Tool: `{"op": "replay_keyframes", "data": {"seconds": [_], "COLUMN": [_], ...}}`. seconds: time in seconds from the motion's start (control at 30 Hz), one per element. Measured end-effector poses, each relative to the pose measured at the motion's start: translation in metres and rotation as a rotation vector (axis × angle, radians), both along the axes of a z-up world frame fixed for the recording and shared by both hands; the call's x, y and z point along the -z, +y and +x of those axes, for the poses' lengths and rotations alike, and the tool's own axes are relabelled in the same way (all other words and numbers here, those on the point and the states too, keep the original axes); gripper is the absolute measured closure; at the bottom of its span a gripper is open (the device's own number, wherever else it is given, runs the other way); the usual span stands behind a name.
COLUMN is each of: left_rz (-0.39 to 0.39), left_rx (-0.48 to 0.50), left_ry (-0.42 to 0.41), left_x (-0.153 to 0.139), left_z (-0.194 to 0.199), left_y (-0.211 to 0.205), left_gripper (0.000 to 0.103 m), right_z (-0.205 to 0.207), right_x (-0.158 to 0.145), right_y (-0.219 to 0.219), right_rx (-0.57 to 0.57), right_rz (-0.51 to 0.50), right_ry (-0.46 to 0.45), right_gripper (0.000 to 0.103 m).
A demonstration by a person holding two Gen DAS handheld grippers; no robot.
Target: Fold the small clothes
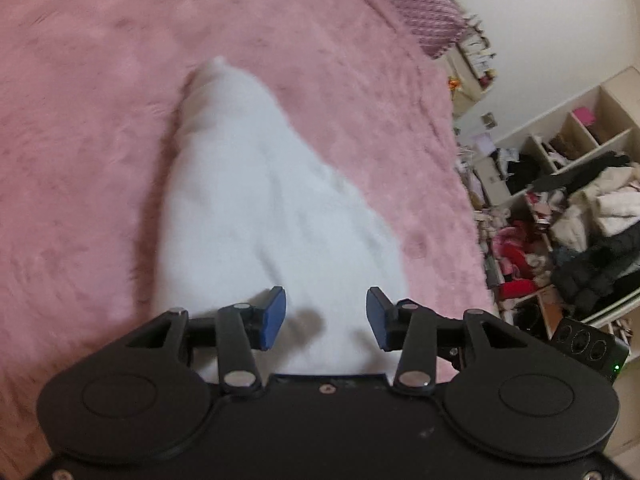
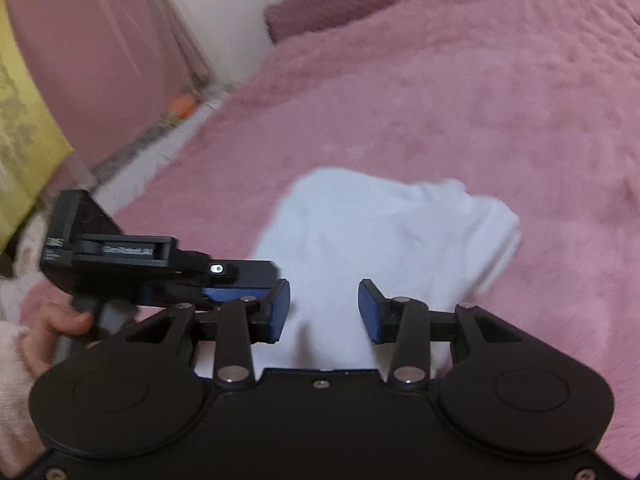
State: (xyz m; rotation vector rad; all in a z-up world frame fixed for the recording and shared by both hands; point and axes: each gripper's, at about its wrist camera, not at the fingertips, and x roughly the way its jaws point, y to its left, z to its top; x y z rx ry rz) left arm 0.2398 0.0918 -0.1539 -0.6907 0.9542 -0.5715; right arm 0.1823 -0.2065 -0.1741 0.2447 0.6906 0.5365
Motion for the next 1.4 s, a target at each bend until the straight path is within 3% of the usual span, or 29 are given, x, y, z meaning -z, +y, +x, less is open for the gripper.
{"op": "replay_keyframes", "data": {"seconds": [0.23, 0.4, 0.53, 0.63, 0.8, 0.97, 1.07, 1.23, 1.33, 1.4], "left_rz": [-0.031, 0.077, 0.155, 0.217, 0.212, 0.23, 0.266, 0.416, 0.501, 0.527], "left_rx": [-0.014, 0.011, 0.025, 0.01, -0.002, -0.02, -0.043, -0.085, -0.129, -0.158], "left_ry": [-0.002, -0.092, -0.097, -0.062, -0.044, -0.059, -0.074, -0.091, -0.134, -0.153], "left_x": [-0.002, -0.026, -0.023, -0.011, 0.007, -0.013, -0.038, -0.085, -0.109, -0.12], "left_z": [-0.019, -0.052, -0.07, -0.077, -0.088, -0.098, -0.109, -0.135, -0.155, -0.165], "left_y": [0.029, 0.017, 0.007, 0.002, 0.01, 0.013, 0.014, 0.006, -0.002, -0.005], "left_gripper": [0.057, 0.056, 0.055, 0.054, 0.053, 0.053, 0.05, 0.046, 0.044, 0.042], "right_z": [-0.016, -0.047, -0.058, -0.062, -0.072, -0.087, -0.102, -0.127, -0.136, -0.141], "right_x": [0.002, -0.018, -0.012, -0.001, 0.01, -0.004, -0.027, -0.067, -0.078, -0.082], "right_y": [-0.019, -0.013, 0.002, 0.003, -0.006, -0.005, 0.004, 0.034, 0.048, 0.054], "right_rx": [0.056, -0.034, -0.088, -0.056, 0.016, 0.031, 0.088, 0.226, 0.289, 0.305], "right_rz": [0.004, 0.041, -0.017, -0.053, -0.088, -0.1, -0.133, -0.296, -0.363, -0.354], "right_ry": [0.016, -0.051, -0.012, 0.043, 0.092, 0.072, 0.038, -0.031, -0.039, -0.026], "right_gripper": [0.067, 0.065, 0.065, 0.065, 0.067, 0.066, 0.058, 0.032, 0.025, 0.024]}}
